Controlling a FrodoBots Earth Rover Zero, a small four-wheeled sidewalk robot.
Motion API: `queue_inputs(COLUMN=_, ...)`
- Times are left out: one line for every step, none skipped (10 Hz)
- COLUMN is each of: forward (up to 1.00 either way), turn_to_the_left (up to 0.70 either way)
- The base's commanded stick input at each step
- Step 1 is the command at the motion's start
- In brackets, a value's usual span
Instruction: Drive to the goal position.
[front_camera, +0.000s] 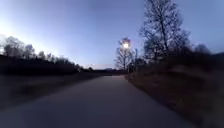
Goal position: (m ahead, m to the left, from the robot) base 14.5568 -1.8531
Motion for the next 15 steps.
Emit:
queue_inputs(forward=1.00, turn_to_the_left=0.00)
queue_inputs(forward=1.00, turn_to_the_left=0.16)
queue_inputs(forward=1.00, turn_to_the_left=0.40)
queue_inputs(forward=1.00, turn_to_the_left=0.40)
queue_inputs(forward=1.00, turn_to_the_left=0.40)
queue_inputs(forward=1.00, turn_to_the_left=0.20)
queue_inputs(forward=1.00, turn_to_the_left=0.00)
queue_inputs(forward=1.00, turn_to_the_left=0.00)
queue_inputs(forward=1.00, turn_to_the_left=0.00)
queue_inputs(forward=1.00, turn_to_the_left=0.00)
queue_inputs(forward=1.00, turn_to_the_left=0.00)
queue_inputs(forward=1.00, turn_to_the_left=0.00)
queue_inputs(forward=1.00, turn_to_the_left=0.00)
queue_inputs(forward=1.00, turn_to_the_left=0.00)
queue_inputs(forward=1.00, turn_to_the_left=0.00)
